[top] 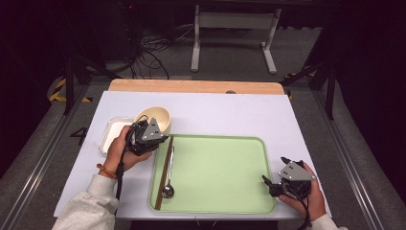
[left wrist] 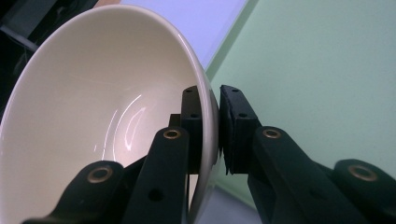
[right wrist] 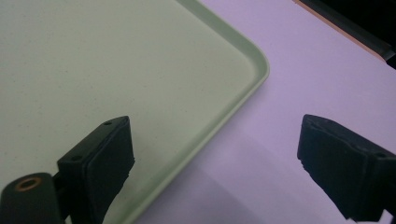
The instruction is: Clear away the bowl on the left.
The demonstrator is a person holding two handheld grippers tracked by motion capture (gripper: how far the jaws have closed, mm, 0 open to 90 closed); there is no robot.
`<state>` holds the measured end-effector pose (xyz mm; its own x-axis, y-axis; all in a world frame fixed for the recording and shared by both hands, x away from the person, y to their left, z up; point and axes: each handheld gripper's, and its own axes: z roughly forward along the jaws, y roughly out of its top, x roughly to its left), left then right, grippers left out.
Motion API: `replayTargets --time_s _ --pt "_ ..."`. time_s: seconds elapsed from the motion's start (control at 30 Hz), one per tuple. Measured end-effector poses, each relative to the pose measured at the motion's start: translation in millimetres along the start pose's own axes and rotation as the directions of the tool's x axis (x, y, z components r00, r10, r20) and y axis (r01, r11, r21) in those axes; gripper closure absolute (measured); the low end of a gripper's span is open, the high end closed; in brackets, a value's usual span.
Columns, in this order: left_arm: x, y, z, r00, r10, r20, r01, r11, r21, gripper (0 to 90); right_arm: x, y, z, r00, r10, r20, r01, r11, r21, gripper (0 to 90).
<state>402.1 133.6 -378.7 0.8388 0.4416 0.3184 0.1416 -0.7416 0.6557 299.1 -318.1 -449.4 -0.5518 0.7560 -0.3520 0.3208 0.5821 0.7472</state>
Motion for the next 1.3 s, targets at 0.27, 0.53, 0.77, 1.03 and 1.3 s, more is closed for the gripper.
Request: replayTargets --time_s 0.27,0.53,0.77,1.03,1.3 --pt "-10.8 10.7 17.9 0.9984 0.035 0.045 -0.036 0.9992 0.017 81.3 -0.5 -0.5 -0.2 1.0000 0.004 0.004 -0.004 1.000 -0.002 11.1" --pt "-25.5 21.5 37.1 0.9921 0.083 0.094 -0.087 0.9957 0.033 80.8 -0.9 -0.6 -0.3 1.0000 0.005 0.003 -0.005 1.000 -0.001 11.1" --pt "-33.8 25.9 49.4 0.9866 0.105 0.125 -0.111 0.9929 0.043 80.4 -0.9 -0.7 -0.1 1.0000 0.005 0.002 -0.005 1.000 0.001 11.2" --pt "-40.0 29.2 59.8 0.9804 0.131 0.147 -0.140 0.9888 0.051 80.2 -0.8 -0.8 0.0 1.0000 0.003 0.001 -0.003 1.000 0.002 11.2" --pt "-48.2 31.4 63.3 0.9728 0.163 0.164 -0.176 0.9821 0.066 80.2 -0.6 -0.7 -0.2 1.0000 0.002 0.001 -0.002 1.000 0.001 11.2"
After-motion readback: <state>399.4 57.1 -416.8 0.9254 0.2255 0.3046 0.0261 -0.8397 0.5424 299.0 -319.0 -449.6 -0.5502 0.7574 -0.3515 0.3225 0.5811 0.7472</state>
